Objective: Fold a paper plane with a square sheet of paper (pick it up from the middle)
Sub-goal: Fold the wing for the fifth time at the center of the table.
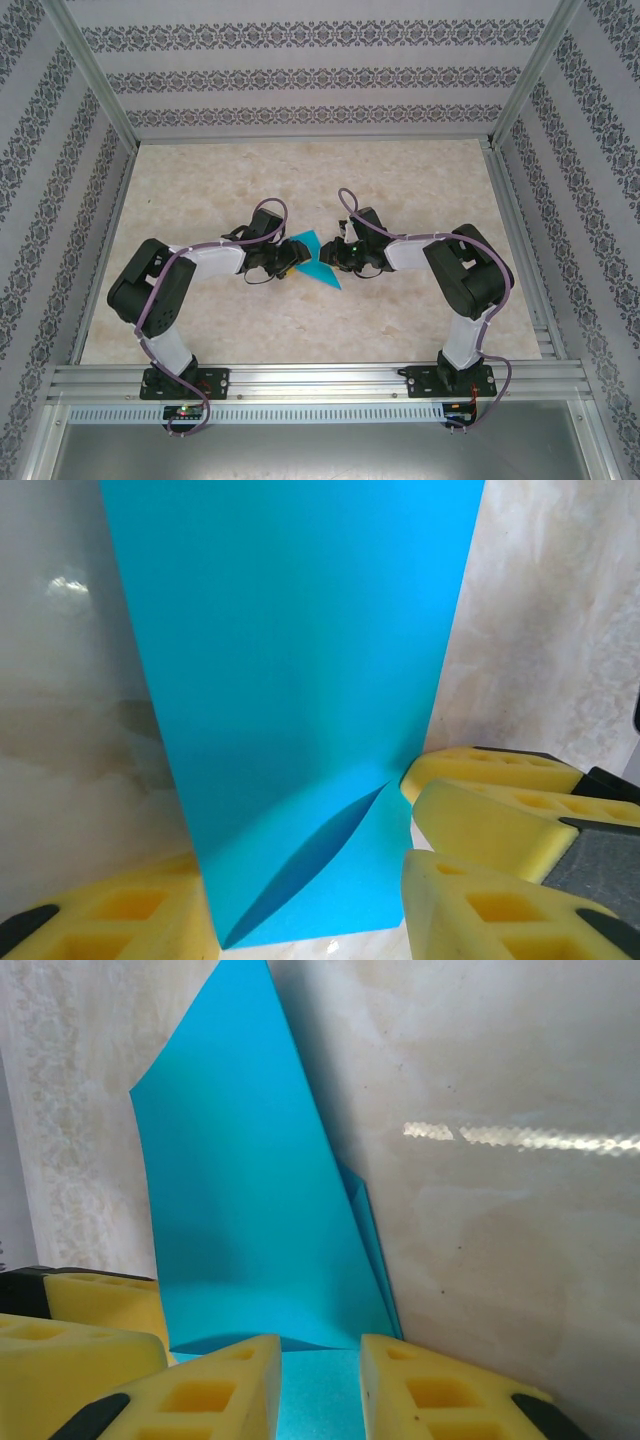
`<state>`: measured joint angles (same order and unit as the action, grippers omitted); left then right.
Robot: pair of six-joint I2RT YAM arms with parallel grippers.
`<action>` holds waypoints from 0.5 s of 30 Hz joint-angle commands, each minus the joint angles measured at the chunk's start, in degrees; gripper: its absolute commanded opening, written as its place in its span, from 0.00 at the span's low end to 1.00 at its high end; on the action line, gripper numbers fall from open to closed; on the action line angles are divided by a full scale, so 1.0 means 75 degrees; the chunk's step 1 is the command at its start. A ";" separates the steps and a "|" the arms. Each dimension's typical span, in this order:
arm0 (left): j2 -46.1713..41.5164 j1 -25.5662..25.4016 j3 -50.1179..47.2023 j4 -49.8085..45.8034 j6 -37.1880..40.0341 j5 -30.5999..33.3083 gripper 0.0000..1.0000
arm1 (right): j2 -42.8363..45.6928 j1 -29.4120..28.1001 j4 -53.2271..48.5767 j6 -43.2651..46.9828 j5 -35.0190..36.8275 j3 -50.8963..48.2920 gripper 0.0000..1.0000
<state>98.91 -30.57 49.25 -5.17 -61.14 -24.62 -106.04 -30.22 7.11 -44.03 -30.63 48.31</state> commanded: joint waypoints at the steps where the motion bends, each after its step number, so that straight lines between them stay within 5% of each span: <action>1: 0.0068 -0.0114 0.0096 0.0373 0.0207 -0.0161 0.45 | -0.0502 0.0068 -0.0467 0.0254 0.0662 -0.0306 0.29; 9: 0.0101 -0.0108 0.0049 0.0503 0.0220 -0.0142 0.17 | 0.0068 0.0080 -0.0246 0.1016 0.0425 -0.0134 0.36; 15: 0.0008 -0.0110 0.0018 0.0442 0.0259 -0.0117 0.08 | 0.1033 0.0089 -0.0717 0.1787 0.1177 0.0221 0.58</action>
<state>98.94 -30.57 49.25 -3.31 -60.07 -25.21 -102.56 -30.22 4.45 -35.90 -28.25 48.38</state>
